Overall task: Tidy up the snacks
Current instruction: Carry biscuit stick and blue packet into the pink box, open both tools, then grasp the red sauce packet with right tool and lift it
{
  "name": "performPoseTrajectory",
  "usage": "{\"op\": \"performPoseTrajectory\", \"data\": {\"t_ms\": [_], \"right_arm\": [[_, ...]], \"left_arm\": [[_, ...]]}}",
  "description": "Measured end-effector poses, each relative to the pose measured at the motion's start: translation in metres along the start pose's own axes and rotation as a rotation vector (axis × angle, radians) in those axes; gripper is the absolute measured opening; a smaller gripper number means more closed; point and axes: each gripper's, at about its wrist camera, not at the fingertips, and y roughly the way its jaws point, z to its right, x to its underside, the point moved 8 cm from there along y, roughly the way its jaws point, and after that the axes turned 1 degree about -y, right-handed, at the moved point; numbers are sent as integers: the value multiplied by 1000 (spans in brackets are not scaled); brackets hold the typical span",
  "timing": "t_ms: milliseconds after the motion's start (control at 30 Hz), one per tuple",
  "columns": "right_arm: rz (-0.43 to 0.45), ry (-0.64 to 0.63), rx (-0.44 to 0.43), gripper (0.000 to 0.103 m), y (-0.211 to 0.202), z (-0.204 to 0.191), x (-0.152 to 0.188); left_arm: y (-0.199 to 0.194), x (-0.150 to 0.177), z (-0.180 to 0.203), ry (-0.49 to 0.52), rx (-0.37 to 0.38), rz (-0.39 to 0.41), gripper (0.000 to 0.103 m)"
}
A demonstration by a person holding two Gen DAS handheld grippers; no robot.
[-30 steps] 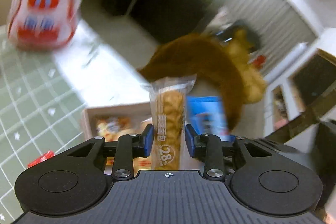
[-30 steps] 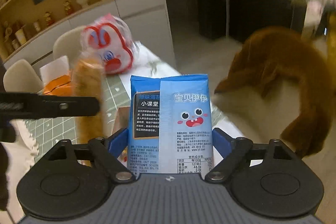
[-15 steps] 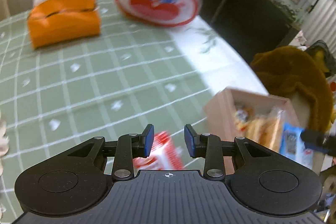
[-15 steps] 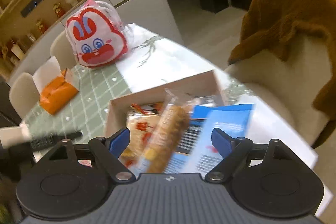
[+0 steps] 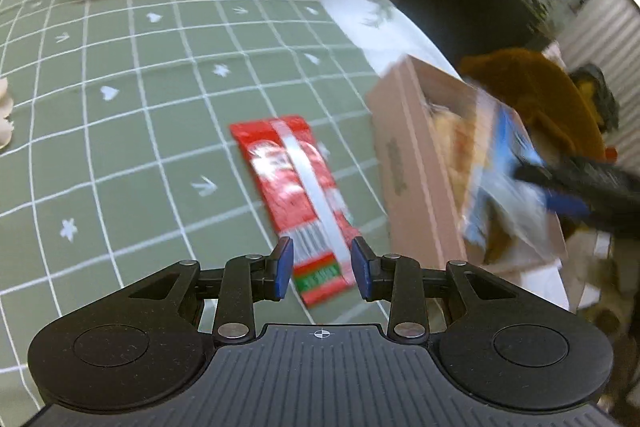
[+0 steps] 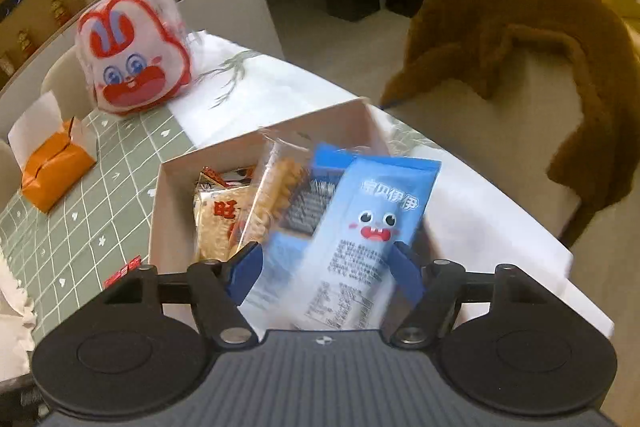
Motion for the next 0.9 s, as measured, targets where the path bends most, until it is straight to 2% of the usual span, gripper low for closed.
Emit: {"op": "performPoseTrajectory", "data": {"t_ms": [33, 67, 100, 267, 333, 400, 467, 533, 567, 667, 767, 833, 900], "right_arm": [[-34, -10, -72, 61, 4, -11, 1], [-60, -10, -117, 59, 7, -19, 3], [-61, -22, -123, 59, 6, -25, 3], [26, -151, -21, 59, -15, -52, 4], [56, -195, -5, 60, -24, -72, 2], [76, -236, -29, 65, -31, -95, 0], [47, -297, -100, 71, -29, -129, 5], [-34, -366, -166, 74, -16, -164, 20], [-69, -394, -172, 74, -5, -178, 27], [-143, -443, -104, 72, 37, -206, 44], [-185, -434, -33, 70, 65, -207, 53], [-214, -432, -18, 70, 76, -210, 62], [-198, -435, 4, 70, 77, -214, 66]], "left_arm": [[-4, 2, 3, 13, 2, 3, 36], [-8, 2, 5, 26, 2, 9, 36], [-11, 3, 6, 35, 1, 14, 36], [-31, 5, -7, 17, 18, 35, 36], [-39, 6, -23, -16, -2, 56, 36], [-46, 8, -46, -63, -31, 74, 36], [-52, 12, -67, -103, -53, 81, 36], [-58, 19, -85, -139, -65, 80, 36], [-60, 23, -91, -148, -68, 77, 36], [-66, 37, -100, -150, -54, 62, 36], [-72, 47, -106, -150, -38, 49, 36], [-76, 52, -110, -145, -30, 42, 36], [-78, 54, -114, -144, -18, 43, 36]]}}
